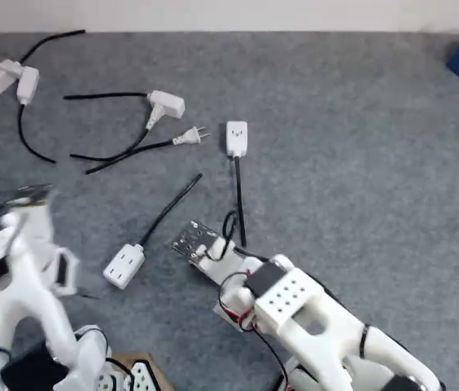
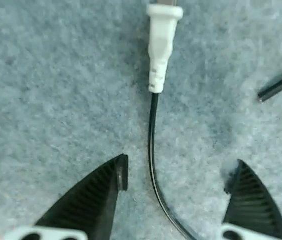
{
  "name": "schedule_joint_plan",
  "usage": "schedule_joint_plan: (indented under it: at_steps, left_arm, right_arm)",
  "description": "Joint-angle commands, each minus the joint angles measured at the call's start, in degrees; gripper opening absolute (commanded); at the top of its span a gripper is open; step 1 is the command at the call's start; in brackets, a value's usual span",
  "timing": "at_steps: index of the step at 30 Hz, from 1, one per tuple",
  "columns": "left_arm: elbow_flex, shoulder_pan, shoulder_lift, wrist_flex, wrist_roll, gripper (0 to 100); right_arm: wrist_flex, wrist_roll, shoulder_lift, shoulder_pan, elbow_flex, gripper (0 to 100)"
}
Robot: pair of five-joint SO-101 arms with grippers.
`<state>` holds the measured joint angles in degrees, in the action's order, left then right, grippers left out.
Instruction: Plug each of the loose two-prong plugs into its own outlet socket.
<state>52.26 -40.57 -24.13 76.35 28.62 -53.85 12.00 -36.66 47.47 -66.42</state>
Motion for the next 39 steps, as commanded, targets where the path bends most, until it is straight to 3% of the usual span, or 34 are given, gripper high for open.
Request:
schedule_joint_plan:
  at_steps: [1,7,11,16,33,39]
  left_arm:
    - [-2.42,15.69,-1.19,2.9,-8.44,28]
    - [-2.42,31.43,-10.51,2.55,-18.9,28]
    - [4.44,37.14,-20.18,-4.22,-22.95,28]
    - [14.99,37.41,-28.18,-15.12,-23.21,28]
    - [25.01,37.23,-39.16,-19.6,-22.95,28]
    - [26.07,33.36,-44.53,-19.52,-22.95,28]
  right_arm:
    - [2.15,0.09,-3.74,-3.12,-1.1,29.7]
    - [6.55,-3.87,-3.82,-15.25,-1.36,29.7]
    - [7.16,-3.87,-3.82,-18.77,-1.45,29.7]
    - [7.08,-4.22,-3.82,-18.77,-1.45,29.7]
    - [7.16,-3.96,-3.82,-18.77,-1.45,29.7]
    - [7.16,-3.96,-3.91,-18.95,-1.45,29.7]
